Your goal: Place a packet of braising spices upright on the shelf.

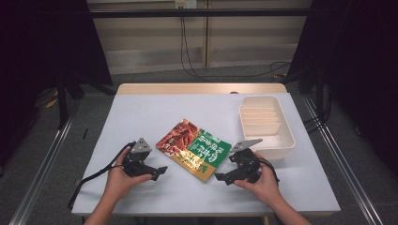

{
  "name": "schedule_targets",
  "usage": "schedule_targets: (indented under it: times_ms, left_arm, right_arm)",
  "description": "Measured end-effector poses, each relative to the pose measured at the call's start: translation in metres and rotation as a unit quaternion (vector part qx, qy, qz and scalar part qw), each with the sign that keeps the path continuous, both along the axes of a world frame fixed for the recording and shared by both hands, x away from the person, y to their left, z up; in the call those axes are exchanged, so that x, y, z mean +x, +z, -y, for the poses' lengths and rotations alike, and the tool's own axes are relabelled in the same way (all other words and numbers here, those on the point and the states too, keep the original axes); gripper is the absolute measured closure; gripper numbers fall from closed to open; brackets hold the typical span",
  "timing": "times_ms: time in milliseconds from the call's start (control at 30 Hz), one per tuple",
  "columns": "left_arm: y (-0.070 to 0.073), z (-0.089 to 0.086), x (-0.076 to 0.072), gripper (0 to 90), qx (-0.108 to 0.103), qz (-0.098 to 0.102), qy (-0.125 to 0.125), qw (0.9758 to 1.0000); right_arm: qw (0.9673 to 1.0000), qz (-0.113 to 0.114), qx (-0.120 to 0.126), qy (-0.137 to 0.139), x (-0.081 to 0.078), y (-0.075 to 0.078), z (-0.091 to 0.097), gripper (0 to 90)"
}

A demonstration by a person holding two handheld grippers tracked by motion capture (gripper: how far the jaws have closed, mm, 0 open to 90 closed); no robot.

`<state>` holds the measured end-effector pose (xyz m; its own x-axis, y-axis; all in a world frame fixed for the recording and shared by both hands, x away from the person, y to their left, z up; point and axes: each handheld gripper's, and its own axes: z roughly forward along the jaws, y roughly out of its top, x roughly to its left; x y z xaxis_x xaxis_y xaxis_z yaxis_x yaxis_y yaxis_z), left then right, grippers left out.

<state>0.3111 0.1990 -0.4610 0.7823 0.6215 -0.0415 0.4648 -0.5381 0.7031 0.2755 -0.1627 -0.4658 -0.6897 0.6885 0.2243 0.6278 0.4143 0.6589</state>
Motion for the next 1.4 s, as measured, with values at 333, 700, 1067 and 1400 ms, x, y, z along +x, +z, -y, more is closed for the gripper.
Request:
schedule_targets:
  times_ms: [333, 700, 1067, 1400]
  left_arm:
    - [0.009, -0.007, -0.006, 3.7, -0.008, -0.007, -0.001, 0.9999]
    - [0.013, -0.010, -0.007, 3.7, -0.007, -0.002, 0.006, 1.0000]
    - [0.015, -0.012, -0.007, 3.9, -0.010, 0.000, 0.015, 0.9998]
    - [0.016, -0.017, -0.007, 4.8, -0.014, 0.003, 0.028, 0.9995]
  right_arm:
    - [0.9997, -0.018, 0.003, -0.016, 0.005, 0.000, -0.008, 6.8]
    - [0.9986, -0.040, -0.007, -0.034, 0.015, -0.004, -0.023, 6.6]
    - [0.9985, -0.041, -0.009, -0.036, 0.030, -0.006, -0.040, 10.3]
    - [0.9976, -0.039, -0.013, -0.056, 0.040, -0.003, -0.047, 26.6]
